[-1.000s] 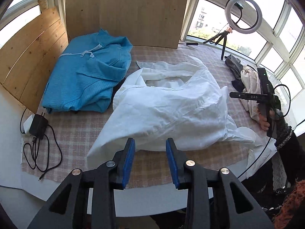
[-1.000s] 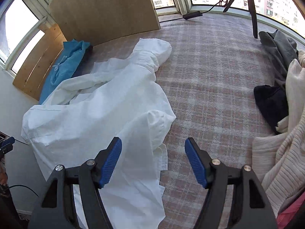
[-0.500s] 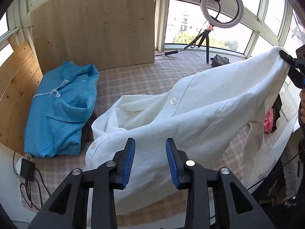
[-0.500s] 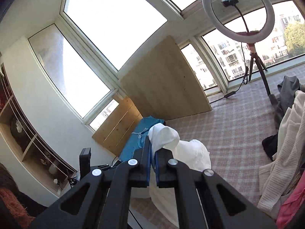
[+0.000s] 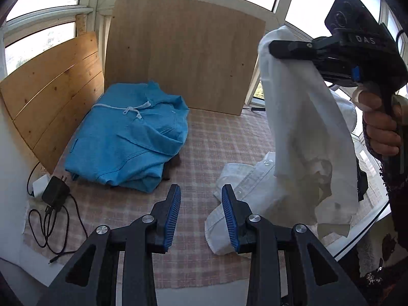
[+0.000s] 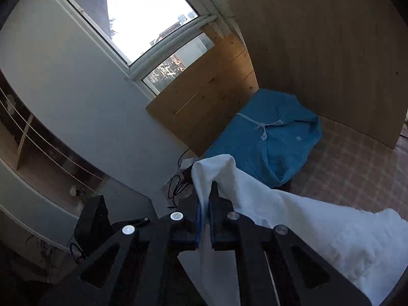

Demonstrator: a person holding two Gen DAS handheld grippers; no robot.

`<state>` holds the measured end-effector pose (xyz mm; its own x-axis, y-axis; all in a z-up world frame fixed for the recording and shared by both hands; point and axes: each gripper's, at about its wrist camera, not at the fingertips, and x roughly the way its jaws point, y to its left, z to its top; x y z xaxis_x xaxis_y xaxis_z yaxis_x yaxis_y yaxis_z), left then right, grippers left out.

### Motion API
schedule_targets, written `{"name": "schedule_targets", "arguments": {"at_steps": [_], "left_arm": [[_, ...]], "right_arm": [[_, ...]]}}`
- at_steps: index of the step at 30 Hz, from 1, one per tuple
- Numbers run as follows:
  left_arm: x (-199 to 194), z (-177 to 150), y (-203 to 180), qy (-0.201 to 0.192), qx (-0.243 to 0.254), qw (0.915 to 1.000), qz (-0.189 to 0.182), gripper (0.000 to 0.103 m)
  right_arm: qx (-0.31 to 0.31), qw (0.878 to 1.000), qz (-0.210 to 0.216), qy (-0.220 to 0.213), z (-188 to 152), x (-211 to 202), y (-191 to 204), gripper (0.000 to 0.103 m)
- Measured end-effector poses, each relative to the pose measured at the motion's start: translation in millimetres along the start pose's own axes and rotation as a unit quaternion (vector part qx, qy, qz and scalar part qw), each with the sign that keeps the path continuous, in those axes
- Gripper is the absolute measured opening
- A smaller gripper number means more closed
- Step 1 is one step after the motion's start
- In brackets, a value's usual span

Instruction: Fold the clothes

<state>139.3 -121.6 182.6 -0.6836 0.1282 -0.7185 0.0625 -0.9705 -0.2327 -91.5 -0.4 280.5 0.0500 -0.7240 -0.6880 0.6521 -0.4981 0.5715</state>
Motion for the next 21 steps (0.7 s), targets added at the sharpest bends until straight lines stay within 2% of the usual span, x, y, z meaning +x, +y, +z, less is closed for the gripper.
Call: {"name": "schedule_targets", "arguments": {"at_steps": [2,4,5,6,7,8,10,11,12,14,16,17,20,21], "left_arm": [[-1.0,-8.2,10.2,0.011,-0.016,0.9998,0.010,0.032],[2.4,-15.7,7.5,0.021,-0.028,0.9993,-0.010,0.032],[4.1,-19.4,6.1,0.026,-0.034,0.9989,-0.020,0.033],[5.8,-23.1,4.7,0.032,-0.040,0.9982,-0.030,0.034],[11.6,-25.1,-2.0,0.040,-0.045,0.9969,-0.050,0.034],[21.0,-25.5,-14.1,0.049,-0.048,0.9947,-0.077,0.034],[42.0,-25.5,-45.8,0.067,-0.040,0.9895,-0.122,0.035],[54.2,-24.4,-64.4,0.077,-0.031,0.9870,-0.138,0.042],[68.0,-23.7,-81.5,0.086,-0.020,0.9859,-0.142,0.049],[96.0,-23.3,-106.5,0.101,-0.012,0.9846,-0.142,0.050],[124.0,-19.7,-115.5,0.112,-0.043,0.9819,-0.147,0.050],[136.7,-18.1,-114.8,0.118,-0.067,0.9790,-0.152,0.047],[145.1,-13.1,-109.1,0.110,-0.110,0.9703,-0.185,0.009],[136.4,-11.2,-107.9,0.100,-0.104,0.9721,-0.185,0.008]], "right_arm": [[0.005,0.998,-0.017,0.055,18.2,36.0,2.4,0.007],[-0.006,0.999,-0.020,0.039,15.6,13.1,3.0,0.010],[-0.012,0.999,-0.021,0.031,14.3,1.7,3.2,0.018],[-0.012,1.000,-0.019,0.021,11.0,-12.3,0.7,0.032],[-0.004,1.000,-0.010,0.005,4.0,-31.0,-7.1,0.042],[0.005,1.000,-0.001,-0.010,-3.0,-49.7,-14.9,0.059],[0.028,0.999,-0.003,-0.042,-13.8,-81.0,-32.8,0.060],[0.038,0.997,-0.023,-0.056,-18.9,-94.1,-41.0,0.060],[0.044,0.996,-0.039,-0.070,-25.5,-107.6,-47.8,0.060],[0.051,0.993,-0.054,-0.093,-41.6,-130.3,-64.6,0.060],[0.066,0.990,-0.065,-0.109,-62.3,-149.3,-84.6,0.060],[0.073,0.988,-0.076,-0.116,-74.8,-155.8,-97.4,0.060],[0.082,0.979,-0.148,-0.116,-109.3,-161.9,-137.6,0.060],[0.086,0.975,-0.173,-0.110,-118.3,-161.6,-152.9,0.060]]}}
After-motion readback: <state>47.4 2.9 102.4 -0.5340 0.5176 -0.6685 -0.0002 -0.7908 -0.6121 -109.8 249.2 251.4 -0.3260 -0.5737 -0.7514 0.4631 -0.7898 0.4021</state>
